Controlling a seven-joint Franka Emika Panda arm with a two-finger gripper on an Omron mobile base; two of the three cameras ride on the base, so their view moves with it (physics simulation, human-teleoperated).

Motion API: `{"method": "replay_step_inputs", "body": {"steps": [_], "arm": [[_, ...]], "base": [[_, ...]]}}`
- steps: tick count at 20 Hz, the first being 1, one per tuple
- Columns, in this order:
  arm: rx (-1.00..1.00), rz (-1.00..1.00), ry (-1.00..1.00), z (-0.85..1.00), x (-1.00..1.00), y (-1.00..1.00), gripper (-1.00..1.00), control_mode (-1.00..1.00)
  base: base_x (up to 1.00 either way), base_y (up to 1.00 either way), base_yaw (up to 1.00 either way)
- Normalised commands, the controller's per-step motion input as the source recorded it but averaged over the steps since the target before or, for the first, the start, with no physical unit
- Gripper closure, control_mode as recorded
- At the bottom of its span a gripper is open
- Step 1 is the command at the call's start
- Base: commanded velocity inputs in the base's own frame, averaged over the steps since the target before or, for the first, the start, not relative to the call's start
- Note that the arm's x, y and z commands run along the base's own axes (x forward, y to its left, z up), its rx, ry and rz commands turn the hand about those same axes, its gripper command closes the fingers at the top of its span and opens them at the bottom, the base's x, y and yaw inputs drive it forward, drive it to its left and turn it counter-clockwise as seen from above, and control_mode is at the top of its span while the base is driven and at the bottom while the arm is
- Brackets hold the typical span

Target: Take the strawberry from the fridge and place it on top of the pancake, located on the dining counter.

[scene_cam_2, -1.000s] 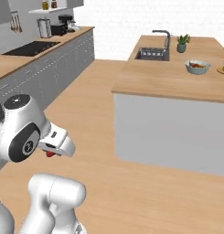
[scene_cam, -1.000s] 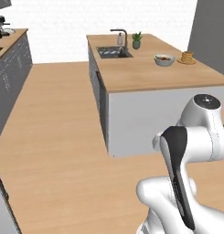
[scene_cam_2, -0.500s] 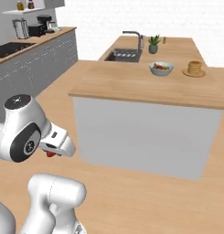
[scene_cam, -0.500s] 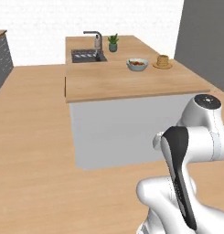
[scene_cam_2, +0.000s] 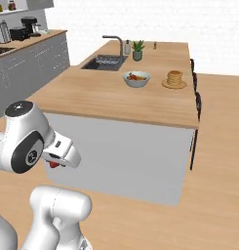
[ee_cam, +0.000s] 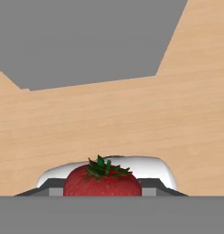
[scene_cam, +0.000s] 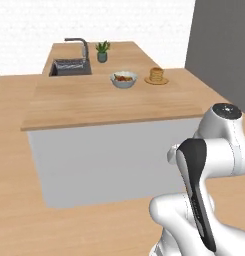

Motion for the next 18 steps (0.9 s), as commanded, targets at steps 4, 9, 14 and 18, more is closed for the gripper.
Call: {"method": "replay_step_inputs", "body": {"steps": [4,9,14,18], "arm": [[0.00,0.00,0.00,0.00,0.00,0.00,1.00,1.00],[0.00,0.00,0.00,0.00,0.00,0.00,1.00,1.00],[0.00,0.00,0.00,0.00,0.00,0.00,1.00,1.00],[0.00,0.00,0.00,0.00,0.00,0.00,1.00,1.00]], "base": [[0.54,-1.00,0.15],[0.31,-1.00,0.19],[0.25,-1.00,0.20],[0.35,-1.00,0.22]]}}
